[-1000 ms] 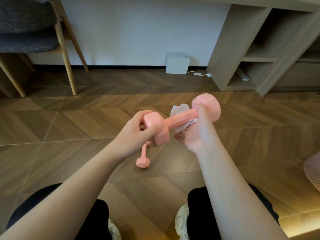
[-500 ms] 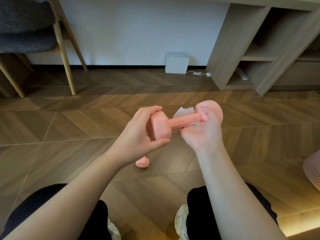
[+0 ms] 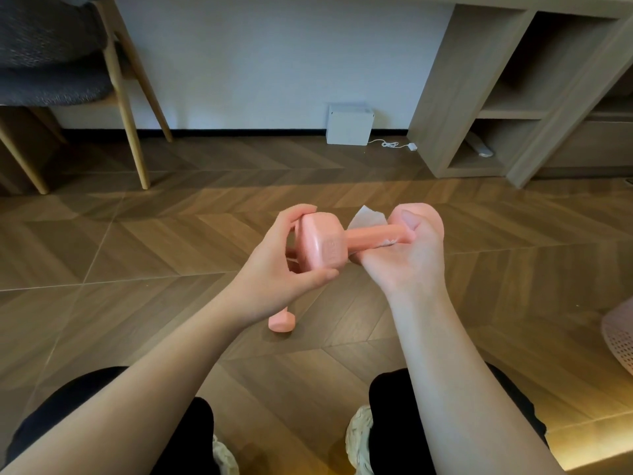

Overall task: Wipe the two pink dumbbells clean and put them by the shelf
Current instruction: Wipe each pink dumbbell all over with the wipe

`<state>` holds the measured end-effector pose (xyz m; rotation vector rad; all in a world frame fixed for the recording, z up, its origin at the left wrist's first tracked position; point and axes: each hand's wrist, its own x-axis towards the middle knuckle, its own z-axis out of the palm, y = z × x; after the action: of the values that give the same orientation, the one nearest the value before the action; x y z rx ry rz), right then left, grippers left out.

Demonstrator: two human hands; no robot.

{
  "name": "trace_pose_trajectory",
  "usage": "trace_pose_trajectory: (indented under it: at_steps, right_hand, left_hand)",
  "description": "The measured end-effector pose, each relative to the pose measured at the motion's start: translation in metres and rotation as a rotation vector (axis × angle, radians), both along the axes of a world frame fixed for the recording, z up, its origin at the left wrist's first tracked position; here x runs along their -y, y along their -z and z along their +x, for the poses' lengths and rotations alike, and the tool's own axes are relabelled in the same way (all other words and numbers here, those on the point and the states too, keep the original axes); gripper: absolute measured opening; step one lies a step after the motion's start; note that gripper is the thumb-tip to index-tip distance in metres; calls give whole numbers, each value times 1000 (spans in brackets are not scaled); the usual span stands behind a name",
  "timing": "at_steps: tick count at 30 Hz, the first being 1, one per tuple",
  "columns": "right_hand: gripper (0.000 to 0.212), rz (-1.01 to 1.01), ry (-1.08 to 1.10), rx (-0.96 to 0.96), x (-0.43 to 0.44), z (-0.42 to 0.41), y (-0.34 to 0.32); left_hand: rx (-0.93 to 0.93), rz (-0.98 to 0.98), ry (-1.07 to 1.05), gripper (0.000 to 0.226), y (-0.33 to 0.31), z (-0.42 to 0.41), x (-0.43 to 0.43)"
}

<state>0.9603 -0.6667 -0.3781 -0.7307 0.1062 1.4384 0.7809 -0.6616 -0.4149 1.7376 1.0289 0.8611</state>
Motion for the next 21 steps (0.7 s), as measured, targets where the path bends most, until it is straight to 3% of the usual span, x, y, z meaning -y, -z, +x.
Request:
trace_pose_trajectory:
  at_steps: [3,8,12,16,21]
  right_hand:
    - [44,1,-35,-31,1,3,-2]
    - [41,21,-64,-22,4,7,-2]
    - [28,-39,-52,105,2,3,-2]
    - [33,-149,-40,220,-6,0,9]
    - [47,-106,106,6,-8,-2,10]
  left_hand:
    - [62,-36,-45,78,-1,3,0]
    - [99,12,-124,72,-7,4,-2]
    - [136,46,-143,72,-7,3,1]
    - [154,17,-144,73,-4,7,5]
    - [114,0,-123,78,2,11,7]
